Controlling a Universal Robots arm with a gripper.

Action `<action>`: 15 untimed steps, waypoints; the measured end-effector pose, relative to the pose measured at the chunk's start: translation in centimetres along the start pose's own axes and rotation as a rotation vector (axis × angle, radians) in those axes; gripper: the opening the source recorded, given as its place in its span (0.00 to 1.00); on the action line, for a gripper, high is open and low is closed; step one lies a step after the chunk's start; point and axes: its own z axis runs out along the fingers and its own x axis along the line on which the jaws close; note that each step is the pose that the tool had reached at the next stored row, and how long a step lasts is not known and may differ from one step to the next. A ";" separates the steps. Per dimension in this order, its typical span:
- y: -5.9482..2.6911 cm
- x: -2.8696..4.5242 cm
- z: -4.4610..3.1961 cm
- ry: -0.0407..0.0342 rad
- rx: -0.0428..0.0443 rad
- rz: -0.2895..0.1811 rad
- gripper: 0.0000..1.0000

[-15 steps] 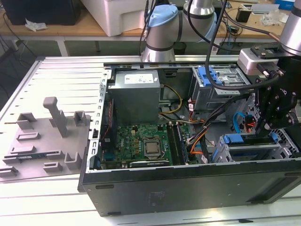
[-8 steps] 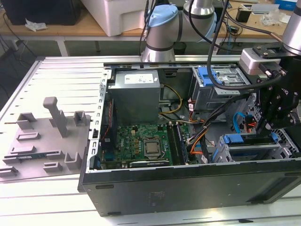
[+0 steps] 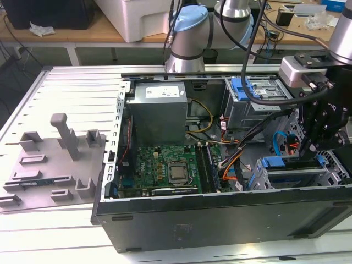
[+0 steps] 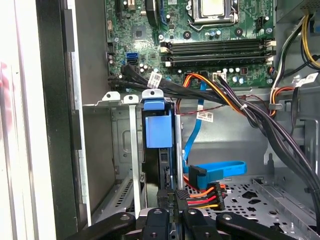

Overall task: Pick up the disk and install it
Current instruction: 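Insert the first disk wire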

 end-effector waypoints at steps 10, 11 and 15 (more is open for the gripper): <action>0.04 -0.01 0.00 -0.0013 0.0006 -0.023 0.17; 0.03 -0.01 0.00 -0.0016 0.0007 -0.028 0.17; 0.03 0.03 0.00 -0.0018 0.0008 -0.034 0.17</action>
